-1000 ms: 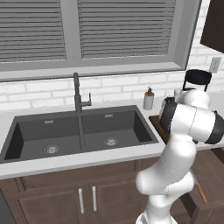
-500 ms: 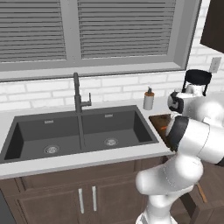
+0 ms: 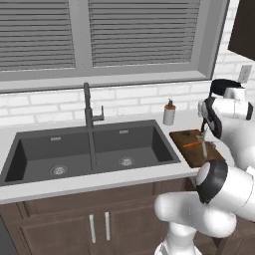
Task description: Place the appropriate cutting tool for cutting the carrot skin on the cutting board.
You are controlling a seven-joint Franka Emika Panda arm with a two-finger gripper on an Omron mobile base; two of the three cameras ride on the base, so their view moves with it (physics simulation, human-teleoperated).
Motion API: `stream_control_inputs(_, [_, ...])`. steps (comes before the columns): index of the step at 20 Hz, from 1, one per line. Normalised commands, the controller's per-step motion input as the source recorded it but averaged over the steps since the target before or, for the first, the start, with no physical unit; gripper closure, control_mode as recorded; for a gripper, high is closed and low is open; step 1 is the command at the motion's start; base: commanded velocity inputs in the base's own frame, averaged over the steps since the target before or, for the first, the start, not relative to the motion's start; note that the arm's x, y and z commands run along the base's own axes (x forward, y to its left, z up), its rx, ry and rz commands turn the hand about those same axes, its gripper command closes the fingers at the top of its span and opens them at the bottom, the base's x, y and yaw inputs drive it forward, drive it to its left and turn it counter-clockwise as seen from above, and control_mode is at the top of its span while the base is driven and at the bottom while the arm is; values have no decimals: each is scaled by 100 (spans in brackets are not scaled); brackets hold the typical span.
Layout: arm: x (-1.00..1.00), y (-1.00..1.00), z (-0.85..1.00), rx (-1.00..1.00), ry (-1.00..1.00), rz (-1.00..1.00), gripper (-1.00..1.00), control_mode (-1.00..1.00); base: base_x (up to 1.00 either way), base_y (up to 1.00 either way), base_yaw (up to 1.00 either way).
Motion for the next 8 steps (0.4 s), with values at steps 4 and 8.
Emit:
stream_control_inputs(4, [-55,7,62,-7,0,0,-100,-100,0,0,0])
stream_control_inputs(8, [-53,19,58,-8,0,0,-100,-100,0,0,0])
